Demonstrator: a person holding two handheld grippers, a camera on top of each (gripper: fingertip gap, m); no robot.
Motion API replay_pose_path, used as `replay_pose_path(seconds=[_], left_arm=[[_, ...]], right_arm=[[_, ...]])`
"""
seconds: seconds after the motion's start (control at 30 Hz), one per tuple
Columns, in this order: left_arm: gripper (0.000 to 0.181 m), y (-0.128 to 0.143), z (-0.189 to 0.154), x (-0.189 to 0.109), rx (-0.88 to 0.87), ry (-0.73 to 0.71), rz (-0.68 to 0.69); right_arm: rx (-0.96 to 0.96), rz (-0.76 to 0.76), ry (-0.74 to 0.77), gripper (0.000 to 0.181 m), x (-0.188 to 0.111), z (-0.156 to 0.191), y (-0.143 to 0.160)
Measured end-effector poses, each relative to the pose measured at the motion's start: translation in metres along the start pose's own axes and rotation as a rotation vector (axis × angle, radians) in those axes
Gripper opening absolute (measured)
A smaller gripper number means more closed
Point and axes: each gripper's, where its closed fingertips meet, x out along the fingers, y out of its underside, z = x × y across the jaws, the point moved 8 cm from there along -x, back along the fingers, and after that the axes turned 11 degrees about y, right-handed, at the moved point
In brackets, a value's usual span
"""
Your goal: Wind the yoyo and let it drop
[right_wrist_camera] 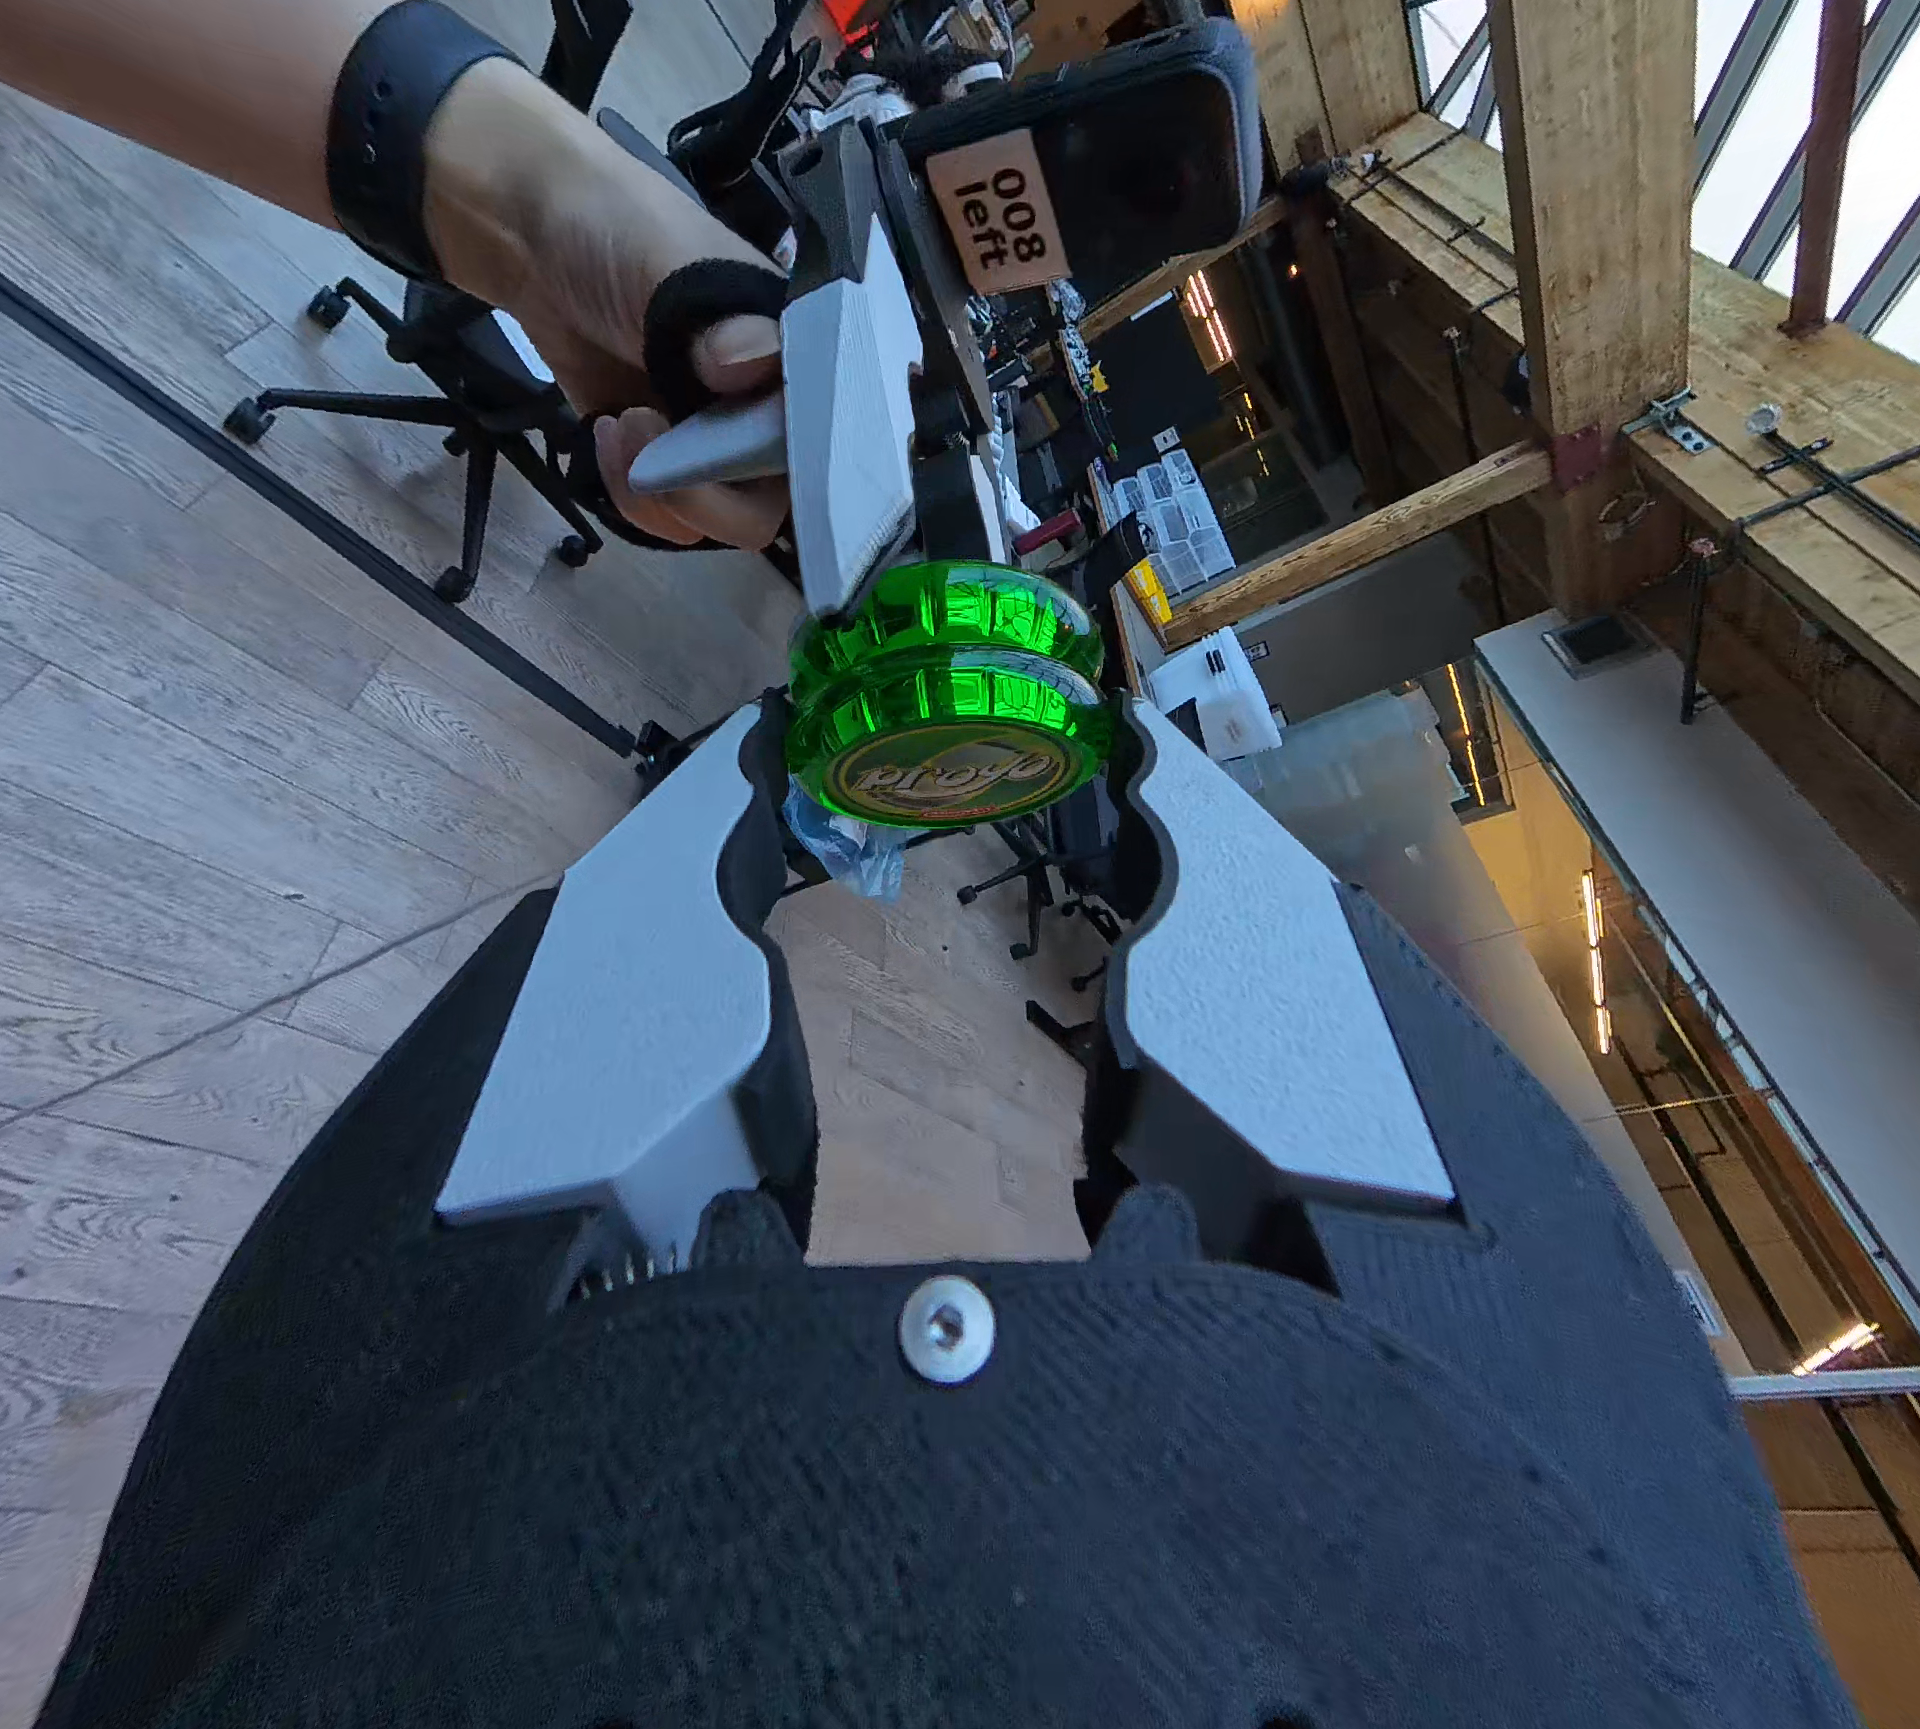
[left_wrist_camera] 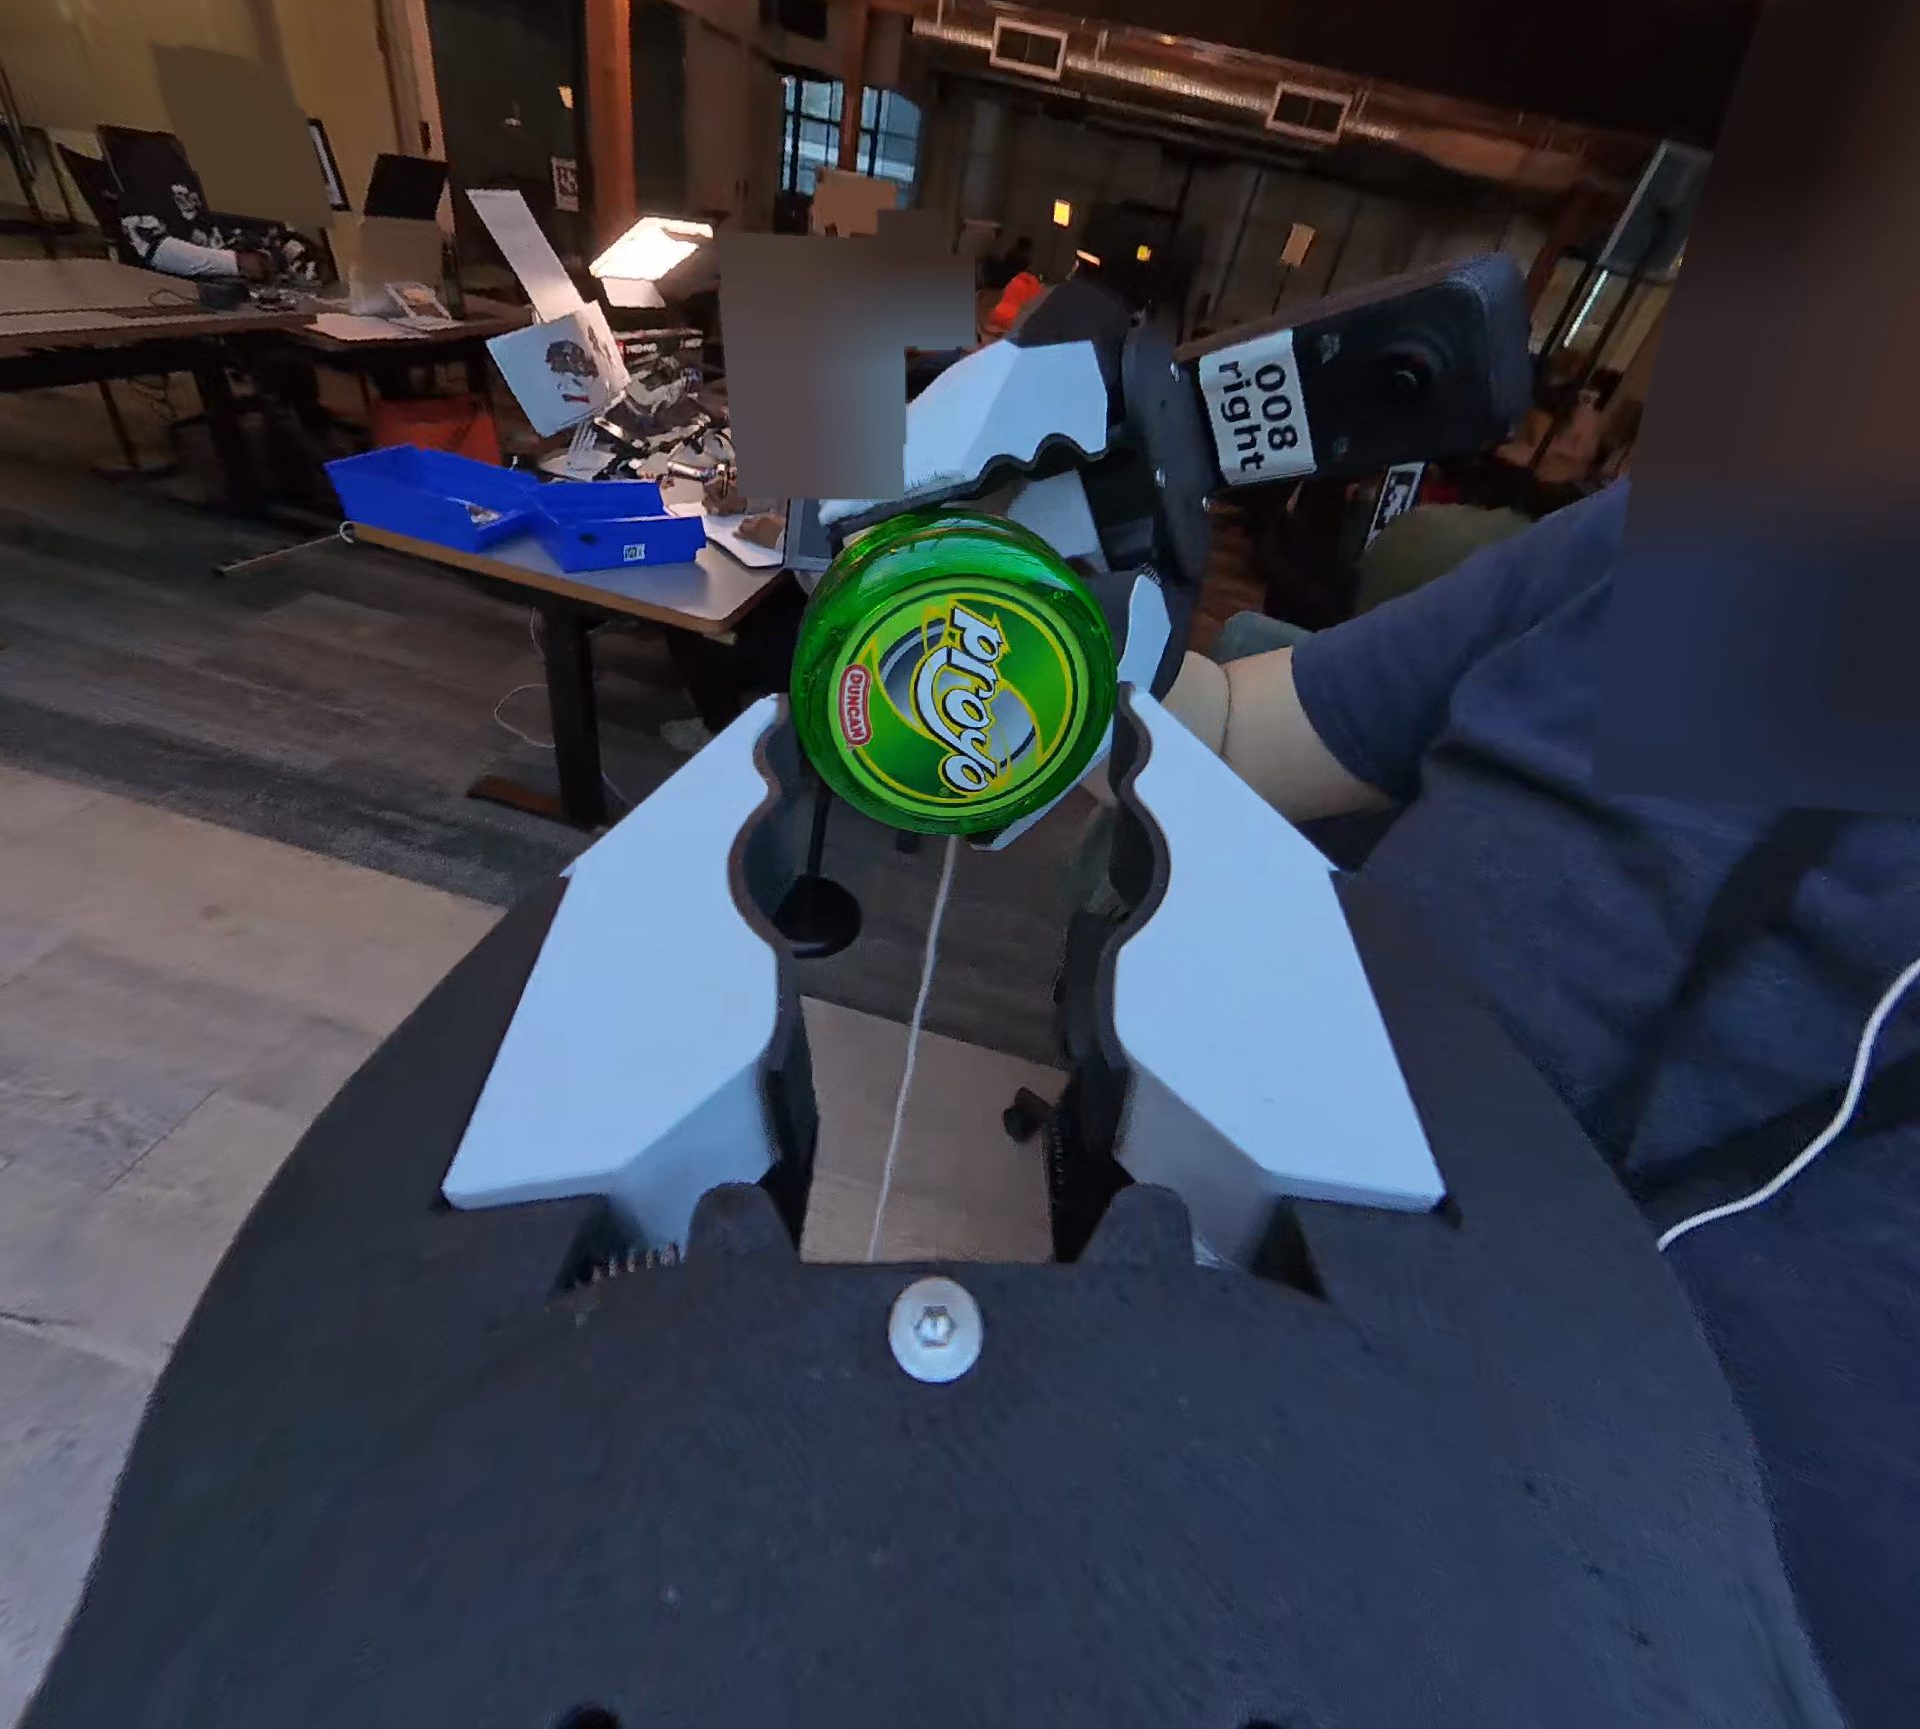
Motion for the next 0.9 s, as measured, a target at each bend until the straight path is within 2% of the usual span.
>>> replay_pose_path(seconds=[0.67,0.73,0.8,0.9], left_arm=[[0.059,0.003,0.0056,0.0029,0.011,-0.089,-0.034],[0.064,0.0003,0.0058,-0.0012,0.011,-0.101,-0.055],[0.058,0.0,0.0035,-0.002,0.018,-0.081,-0.04],[0.058,0.0014,0.0025,-0.0003,0.035,-0.089,-0.001]], right_arm=[[-0.066,0.077,-0.043,0.061,0.0014,-0.0022,0.0064],[-0.073,0.081,-0.044,0.061,0.0017,-0.0015,0.0067],[-0.069,0.073,-0.046,0.061,0.002,-0.0013,0.0057],[-0.062,0.063,-0.047,0.061,0.0027,-0.0011,0.0049]])
